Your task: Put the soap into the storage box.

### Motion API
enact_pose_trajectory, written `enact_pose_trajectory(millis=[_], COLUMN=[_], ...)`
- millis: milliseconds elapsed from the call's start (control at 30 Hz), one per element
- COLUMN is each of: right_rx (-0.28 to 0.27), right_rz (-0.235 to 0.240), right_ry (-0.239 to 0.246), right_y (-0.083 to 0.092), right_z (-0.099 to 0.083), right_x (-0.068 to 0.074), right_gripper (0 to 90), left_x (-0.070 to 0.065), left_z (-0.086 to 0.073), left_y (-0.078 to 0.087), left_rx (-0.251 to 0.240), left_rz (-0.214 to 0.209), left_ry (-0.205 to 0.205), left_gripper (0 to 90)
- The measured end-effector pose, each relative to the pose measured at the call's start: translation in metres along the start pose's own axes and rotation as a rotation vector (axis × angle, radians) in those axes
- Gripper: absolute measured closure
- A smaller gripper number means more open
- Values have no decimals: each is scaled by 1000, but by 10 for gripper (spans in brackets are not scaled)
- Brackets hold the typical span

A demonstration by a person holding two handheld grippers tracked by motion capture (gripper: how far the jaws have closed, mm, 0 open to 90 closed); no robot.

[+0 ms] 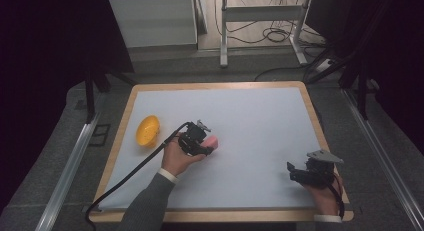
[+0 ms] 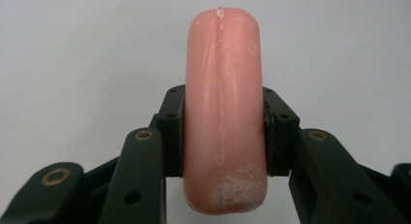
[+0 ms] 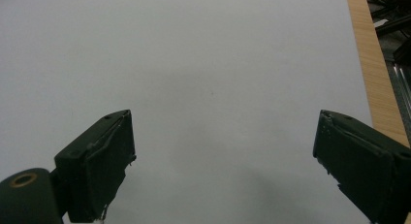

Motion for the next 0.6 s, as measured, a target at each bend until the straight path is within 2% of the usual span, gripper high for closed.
enact_pose_trajectory(millis=[200, 600], right_rx=[4, 6], right_rz=[0, 2], right_ry=[0, 1], right_y=[-1, -1], right_z=[-1, -2], right_x=[0, 1], right_gripper=[74, 74], left_x=[2, 13], left_z=[1, 0], left_y=[5, 17], left_rx=[-7, -33], left_rz=[6, 24], left_ry=[-1, 23], left_gripper=[602, 603])
Point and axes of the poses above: each handheld gripper's, and its own axes: y roughly backward along the jaws, z roughly out of its top, x roughly to its left, the point moved 10 cm from there along -y, roughly forward along the jaws, and after that the axes turned 12 degrees about -x, right-handed, at the moved point
